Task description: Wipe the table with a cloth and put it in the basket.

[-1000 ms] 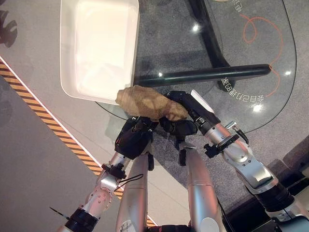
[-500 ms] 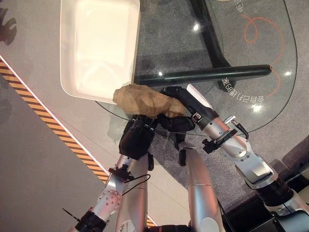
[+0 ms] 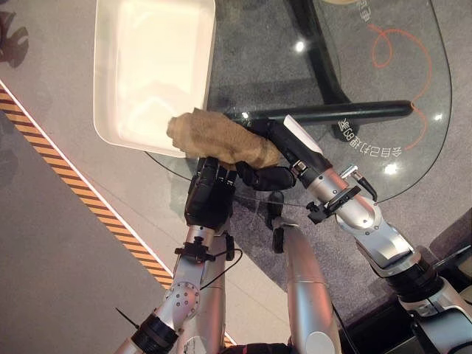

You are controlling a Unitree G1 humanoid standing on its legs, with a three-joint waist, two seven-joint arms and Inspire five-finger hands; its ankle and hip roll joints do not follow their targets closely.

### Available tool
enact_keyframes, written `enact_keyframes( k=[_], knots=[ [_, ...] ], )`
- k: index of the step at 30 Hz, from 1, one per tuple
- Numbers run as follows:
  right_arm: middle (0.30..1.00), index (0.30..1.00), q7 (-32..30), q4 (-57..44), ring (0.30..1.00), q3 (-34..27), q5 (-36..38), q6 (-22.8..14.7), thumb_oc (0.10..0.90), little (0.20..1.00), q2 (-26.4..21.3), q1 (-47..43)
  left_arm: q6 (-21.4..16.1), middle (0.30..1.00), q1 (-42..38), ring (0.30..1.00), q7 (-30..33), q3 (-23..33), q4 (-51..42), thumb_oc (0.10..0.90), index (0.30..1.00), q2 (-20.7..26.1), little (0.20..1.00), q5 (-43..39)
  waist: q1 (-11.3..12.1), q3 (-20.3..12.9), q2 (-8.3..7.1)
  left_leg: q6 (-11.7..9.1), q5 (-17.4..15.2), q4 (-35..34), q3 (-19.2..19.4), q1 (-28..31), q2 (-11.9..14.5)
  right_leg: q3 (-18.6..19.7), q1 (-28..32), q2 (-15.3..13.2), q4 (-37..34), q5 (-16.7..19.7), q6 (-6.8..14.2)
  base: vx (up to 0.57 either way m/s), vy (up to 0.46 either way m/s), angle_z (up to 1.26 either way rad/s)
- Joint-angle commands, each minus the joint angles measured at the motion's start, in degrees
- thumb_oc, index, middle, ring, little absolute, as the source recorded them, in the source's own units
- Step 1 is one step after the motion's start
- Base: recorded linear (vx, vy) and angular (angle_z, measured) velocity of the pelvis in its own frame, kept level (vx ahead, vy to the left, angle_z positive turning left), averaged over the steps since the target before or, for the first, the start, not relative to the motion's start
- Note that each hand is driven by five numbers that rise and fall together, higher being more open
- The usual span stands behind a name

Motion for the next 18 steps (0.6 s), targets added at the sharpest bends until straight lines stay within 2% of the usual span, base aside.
enact_keyframes(
  k=[1, 2, 3, 5, 6, 7, 8, 9, 11, 12, 13, 14, 16, 17, 18],
  knots=[
    [0.300, 0.300, 6.37, -4.48, 0.300, 5.68, -1.66, -2.16, 0.100, 0.200, -2.28, 4.64, -4.50, 0.300, -6.04, 0.300, -6.82, 5.61, -13.42, 0.100, 0.300, -1.41, 0.200, 3.99, 0.50, -1.41, -0.87, 3.30, -9.25, 8.31, 1.88, 0.99, -3.51, 3.51, 3.20, 4.97, -14.43, 9.84, 1.29, 0.00, 0.000, 0.00],
    [0.300, 0.300, 6.58, -4.49, 0.300, 5.51, -1.86, -2.16, 0.100, 0.200, -2.12, 4.73, -4.57, 0.300, -6.10, 0.300, -6.91, 5.66, -13.43, 0.100, 0.300, -1.44, 0.200, 4.31, 0.47, -1.41, -0.82, 3.28, -9.26, 8.27, 1.90, 0.97, -3.53, 3.57, 3.17, 4.98, -14.45, 9.82, 1.29, -0.06, 0.015, 0.01],
    [0.300, 0.300, 6.66, -4.60, 0.300, 5.18, -2.02, -2.05, 0.100, 0.200, -2.17, 4.16, -4.49, 0.300, -6.87, 0.300, -7.13, 5.91, -13.37, 0.100, 0.300, -1.44, 0.200, 4.57, 0.32, -1.41, -0.89, 3.49, -7.61, 8.04, 2.28, -0.66, -3.62, 3.51, 1.61, 4.78, -14.79, 11.36, 1.07, -0.06, 0.015, 0.01],
    [0.300, 0.300, 6.71, -4.56, 0.300, 5.31, -2.22, -2.02, 0.100, 0.200, -2.17, 4.15, -4.59, 0.300, -7.07, 0.300, -7.11, 5.73, -13.55, 0.100, 0.300, -1.35, 0.200, 4.88, 0.29, -1.41, -0.82, 3.50, -7.50, 7.75, 2.36, -0.52, -3.60, 3.60, 1.72, 4.81, -14.94, 11.37, 1.07, 0.00, 0.018, 0.01],
    [0.300, 0.300, 6.76, -4.51, 0.300, 5.53, -2.24, -2.04, 0.100, 0.200, -2.06, 4.85, -4.57, 0.300, -6.33, 0.300, -7.08, 5.49, -13.55, 0.100, 0.300, -1.43, 0.200, 4.97, 0.39, -1.41, -0.71, 3.31, -9.15, 7.94, 1.99, 1.19, -3.54, 3.69, 3.32, 5.01, -14.58, 9.83, 1.28, 0.00, 0.000, 0.00],
    [0.300, 0.300, 6.81, -4.54, 0.300, 5.29, -2.22, -2.05, 0.100, 0.200, -2.17, 4.14, -4.58, 0.300, -7.13, 0.300, -7.06, 5.71, -13.57, 0.100, 0.300, -1.35, 0.200, 5.02, 0.27, -1.41, -0.82, 3.50, -7.47, 7.65, 2.37, -0.46, -3.60, 3.63, 1.77, 4.84, -14.98, 11.37, 1.07, 0.06, 0.021, 0.01],
    [0.300, 0.300, 7.11, -4.52, 0.300, 5.38, -2.17, -1.93, 0.100, 0.200, -2.12, 4.79, -4.63, 0.300, -6.50, 0.300, -7.28, 5.37, -13.31, 0.100, 0.300, -1.40, 0.200, 5.34, 0.31, -1.41, -0.69, 3.34, -9.15, 7.82, 2.01, 1.34, -3.54, 3.79, 3.39, 5.04, -14.56, 9.80, 1.32, -0.06, 0.007, 0.00],
    [0.300, 0.300, 7.16, -4.56, 0.300, 5.13, -2.16, -1.90, 0.100, 0.200, -2.23, 4.09, -4.64, 0.300, -7.29, 0.300, -7.38, 5.58, -13.29, 0.100, 0.300, -1.33, 0.200, 5.29, 0.20, -1.41, -0.80, 3.53, -7.48, 7.52, 2.40, -0.28, -3.60, 3.73, 1.85, 4.88, -14.97, 11.34, 1.10, 0.00, 0.000, 0.00],
    [0.300, 0.300, 7.41, -4.47, 0.300, 5.05, -2.26, -1.66, 0.100, 0.200, -2.11, 3.89, -4.61, 0.300, -7.48, 0.300, -7.38, 5.53, -13.19, 0.100, 0.300, -1.50, 0.200, 5.55, 0.19, -1.41, -0.81, 3.57, -7.52, 7.51, 2.34, -0.27, -3.67, 3.80, 1.83, 4.96, -14.92, 11.29, 1.09, 0.00, 0.004, 0.01],
    [0.300, 0.300, 7.39, -4.37, 0.300, 5.34, -2.29, -1.67, 0.100, 0.200, -1.96, 4.56, -4.66, 0.300, -6.75, 0.300, -7.36, 5.26, -13.14, 0.100, 0.300, -1.58, 0.200, 5.62, 0.30, -1.41, -0.70, 3.39, -9.19, 7.78, 1.96, 1.37, -3.62, 3.87, 3.39, 5.14, -14.51, 9.74, 1.30, 0.06, 0.008, 0.02],
    [0.300, 0.300, 7.46, -4.27, 0.300, 5.42, -2.35, -1.68, 0.100, 0.200, -1.87, 4.53, -4.71, 0.300, -6.81, 0.300, -7.33, 5.23, -13.11, 0.100, 0.300, -1.57, 0.200, 5.77, 0.30, -1.41, -0.71, 3.40, -9.19, 7.79, 1.96, 1.35, -3.62, 3.88, 3.37, 5.16, -14.49, 9.75, 1.29, 0.00, 0.000, 0.00],
    [0.300, 0.300, 7.51, -4.30, 0.300, 5.20, -2.39, -1.55, 0.100, 0.200, -1.96, 3.76, -4.80, 0.300, -7.72, 0.300, -7.35, 5.48, -13.00, 0.100, 0.300, -1.35, 0.200, 5.76, 0.19, -1.41, -0.83, 3.58, -7.52, 7.47, 2.30, -0.25, -3.69, 3.83, 1.84, 5.03, -14.88, 11.31, 1.10, -0.06, -0.007, 0.02],
    [0.300, 0.300, 7.37, -4.37, 0.300, 5.13, -2.33, -1.36, 0.100, 0.200, -1.86, 3.65, -4.93, 0.300, -7.93, 0.300, -7.15, 5.46, -12.88, 0.100, 0.300, -1.33, 0.200, 5.94, 0.16, -1.41, -0.88, 3.58, -7.56, 7.53, 2.28, -0.27, -3.67, 3.83, 1.81, 5.01, -14.79, 11.28, 1.11, 0.00, -0.003, 0.02],
    [0.300, 0.300, 7.15, -4.30, 0.300, 5.41, -2.50, -1.40, 0.100, 0.200, -1.65, 4.50, -5.01, 0.300, -7.14, 0.300, -6.99, 5.16, -12.87, 0.100, 0.300, -1.44, 0.200, 6.17, 0.26, -1.41, -0.78, 3.40, -9.28, 7.82, 1.90, 1.43, -3.59, 3.91, 3.40, 5.21, -14.34, 9.69, 1.33, 0.00, 0.000, 0.00],
    [0.300, 0.300, 7.08, -4.35, 0.300, 5.17, -2.52, -1.38, 0.100, 0.200, -1.74, 3.80, -5.03, 0.300, -7.93, 0.300, -6.89, 5.39, -12.90, 0.100, 0.300, -1.36, 0.200, 6.26, 0.15, -1.41, -0.90, 3.58, -7.61, 7.56, 2.27, -0.23, -3.65, 3.84, 1.84, 5.04, -14.75, 11.24, 1.12, 0.00, 0.000, 0.00]
  ],
)
